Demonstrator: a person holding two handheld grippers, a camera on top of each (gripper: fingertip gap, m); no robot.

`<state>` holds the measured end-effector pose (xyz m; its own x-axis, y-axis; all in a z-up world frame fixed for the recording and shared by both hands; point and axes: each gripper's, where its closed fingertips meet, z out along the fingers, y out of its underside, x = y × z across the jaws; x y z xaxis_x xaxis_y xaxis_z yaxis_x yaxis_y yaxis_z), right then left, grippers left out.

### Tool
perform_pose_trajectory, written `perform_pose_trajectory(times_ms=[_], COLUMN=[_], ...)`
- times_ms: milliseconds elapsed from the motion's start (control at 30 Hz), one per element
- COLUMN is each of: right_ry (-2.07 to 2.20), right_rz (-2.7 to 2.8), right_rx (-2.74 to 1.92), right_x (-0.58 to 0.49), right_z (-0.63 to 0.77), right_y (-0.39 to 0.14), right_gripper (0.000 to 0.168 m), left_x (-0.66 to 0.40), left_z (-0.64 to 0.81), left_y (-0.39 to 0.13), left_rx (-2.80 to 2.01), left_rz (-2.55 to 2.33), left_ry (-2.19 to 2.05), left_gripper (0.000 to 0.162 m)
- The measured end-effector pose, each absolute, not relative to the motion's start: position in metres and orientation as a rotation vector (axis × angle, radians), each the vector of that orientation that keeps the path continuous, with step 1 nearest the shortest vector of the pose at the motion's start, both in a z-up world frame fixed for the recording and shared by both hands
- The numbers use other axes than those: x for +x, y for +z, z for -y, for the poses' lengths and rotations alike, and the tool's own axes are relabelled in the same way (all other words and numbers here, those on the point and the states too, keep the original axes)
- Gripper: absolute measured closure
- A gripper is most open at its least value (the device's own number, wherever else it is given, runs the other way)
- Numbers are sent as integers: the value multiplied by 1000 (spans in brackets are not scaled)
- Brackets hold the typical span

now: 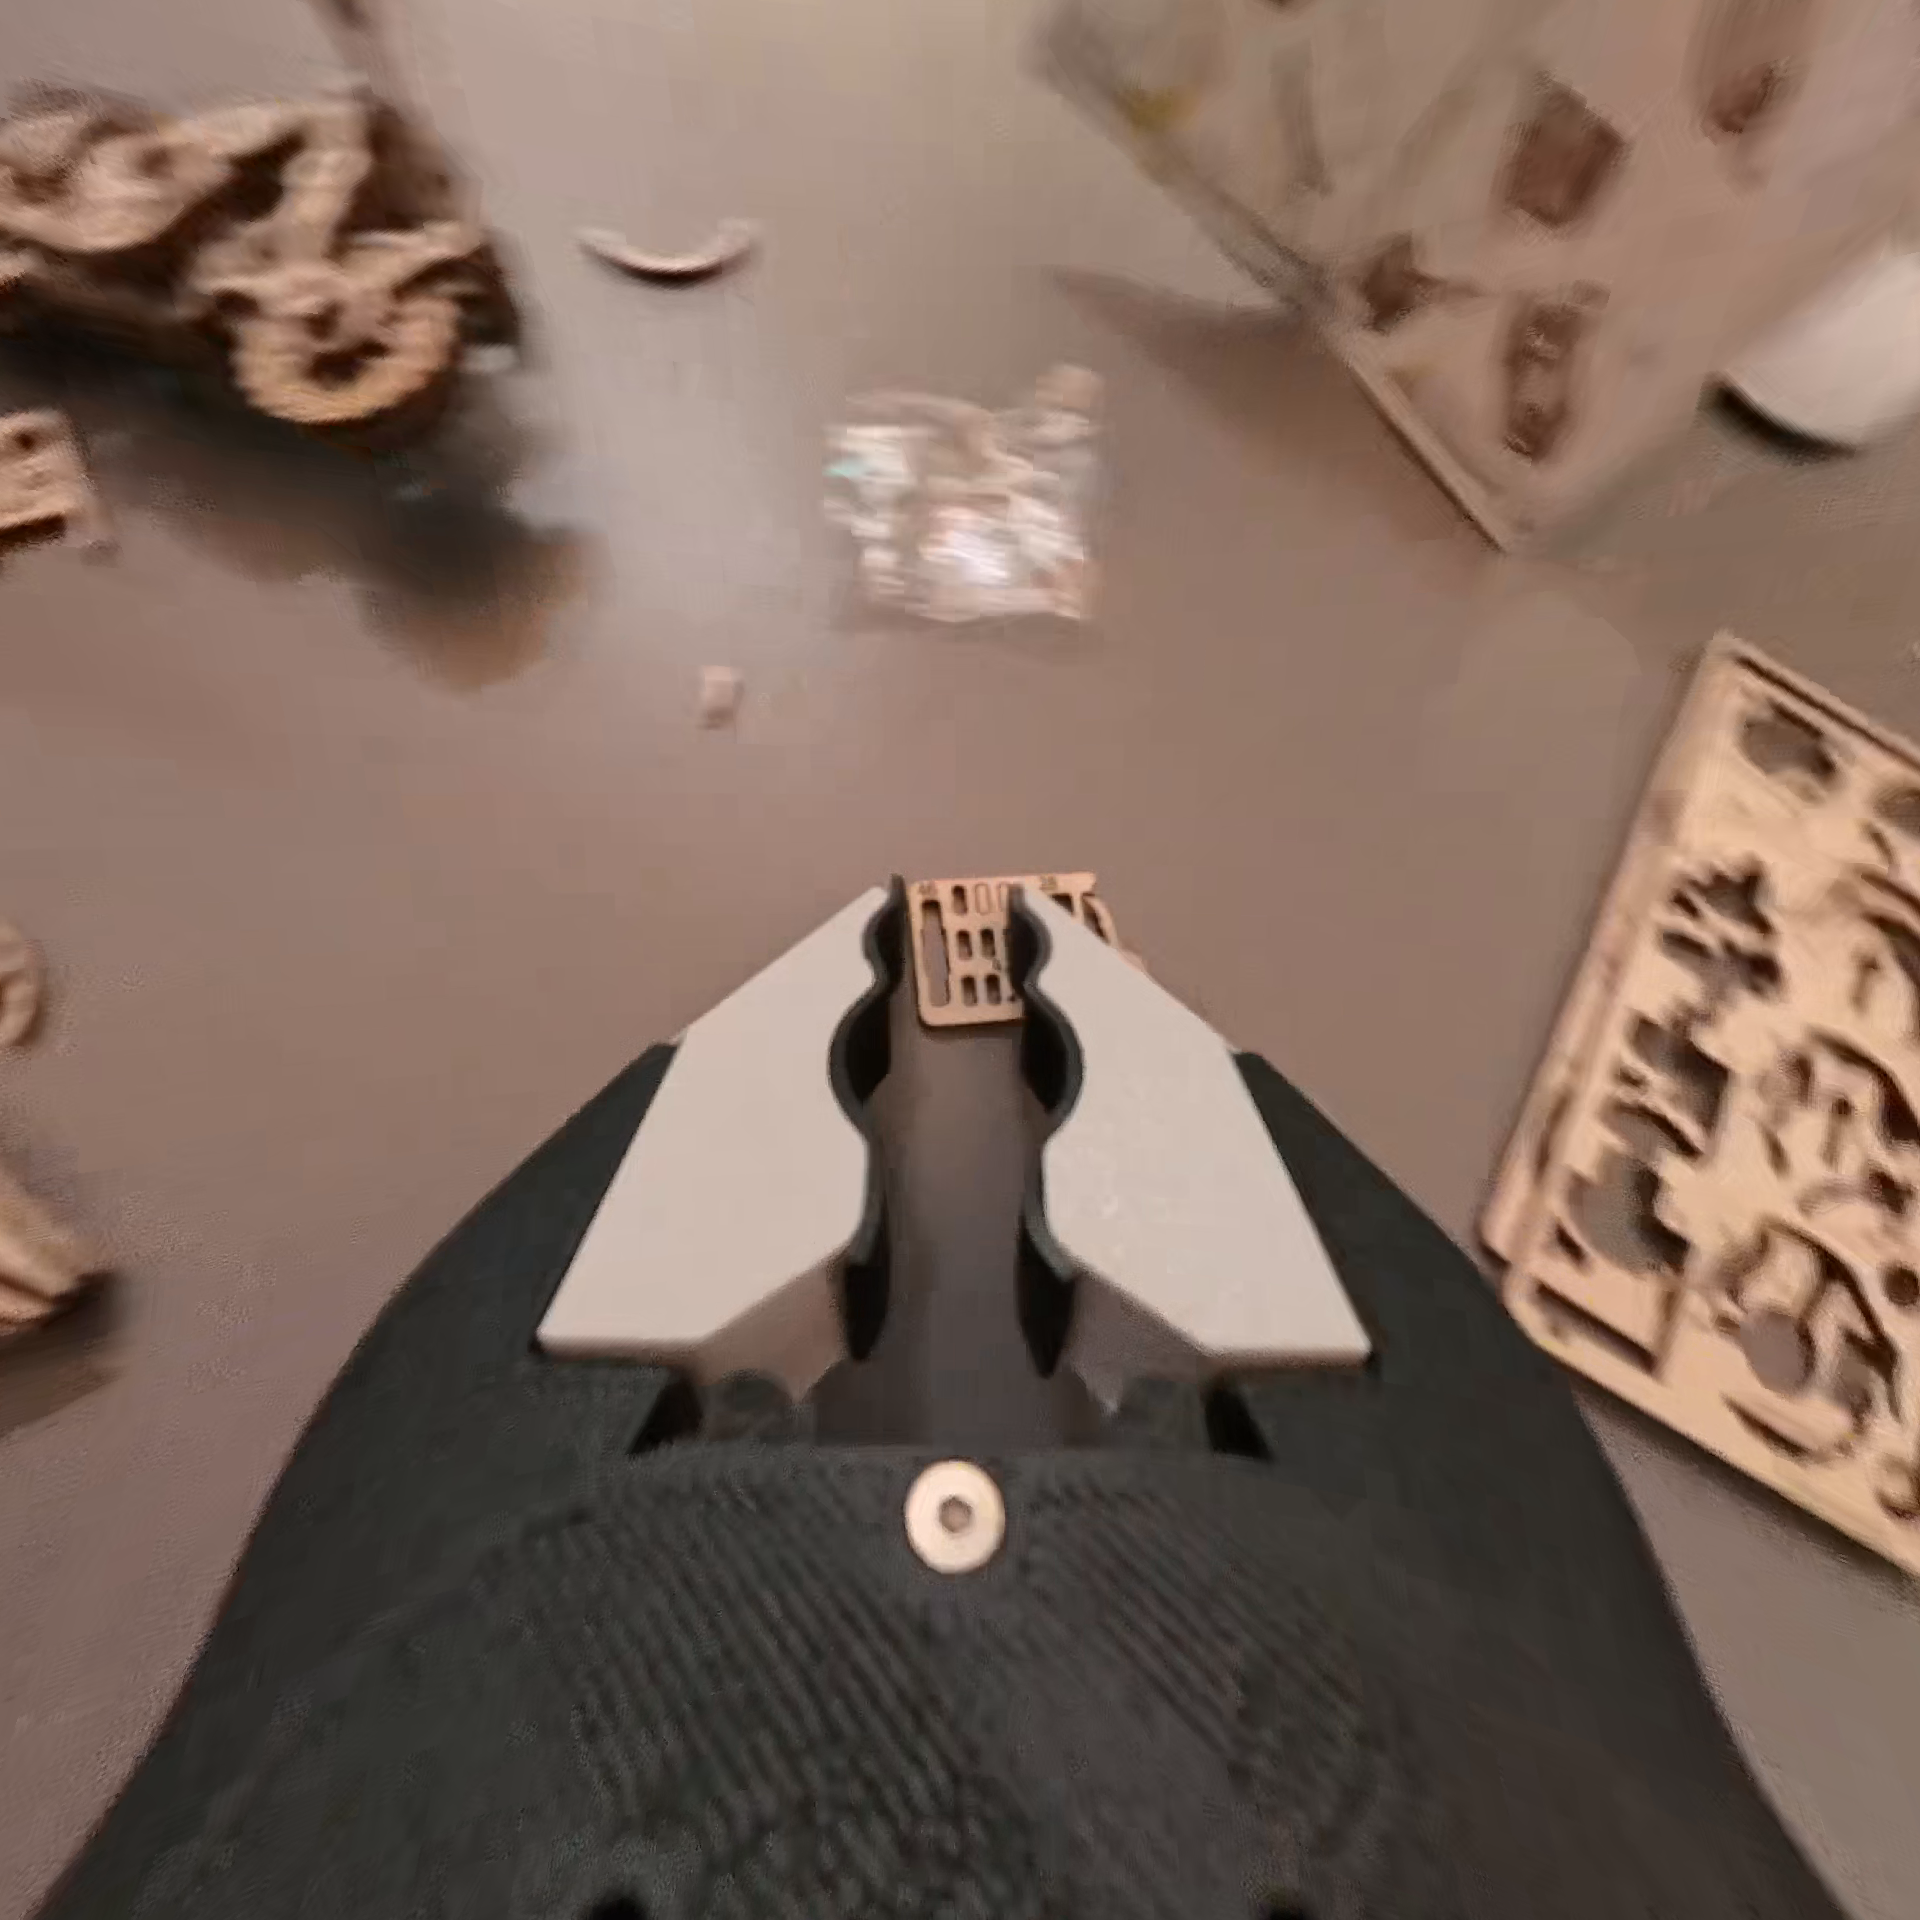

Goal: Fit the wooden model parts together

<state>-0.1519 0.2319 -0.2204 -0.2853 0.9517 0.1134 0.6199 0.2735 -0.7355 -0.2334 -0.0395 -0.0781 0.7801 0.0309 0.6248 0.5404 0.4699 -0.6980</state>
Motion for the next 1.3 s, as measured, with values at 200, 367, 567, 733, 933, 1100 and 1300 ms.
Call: perform_pose_trajectory(times_ms=[200, 367, 567, 733, 933, 1100, 1300], right_ry=[755, 959, 963, 736, 866, 1008, 1231], right_rz=[1807, 1687, 1915, 1846, 1631, 1556, 2054], right_rx=[-1547, -1542, -1560, -1530, -1507, -1483, -1203], right_x=[-156, -159, -147, -156, -152, -138, -143], right_z=[-296, -305, -273, -299, -320, -322, -182], right_y=[-209, -183, -213, -220, -180, -155, -168], right_gripper=[148, 136, 129, 150, 143, 139, 124], left_x=[-231, -231, -230, -228, -227, -230, -230], left_z=[48, 56, 50, 37, 30, 34, 33], left_y=[-80, -80, -78, -80, -80, -79, -80], left_rx=[-1055, -1043, -1041, -1069, -1079, -1058, -1061], left_rz=[638, 647, 639, 620, 608, 618, 620], left_ry=[-314, -300, -319, -346, -361, -364, -365], left_gripper=[162, 162, 162, 162, 162, 162, 162])
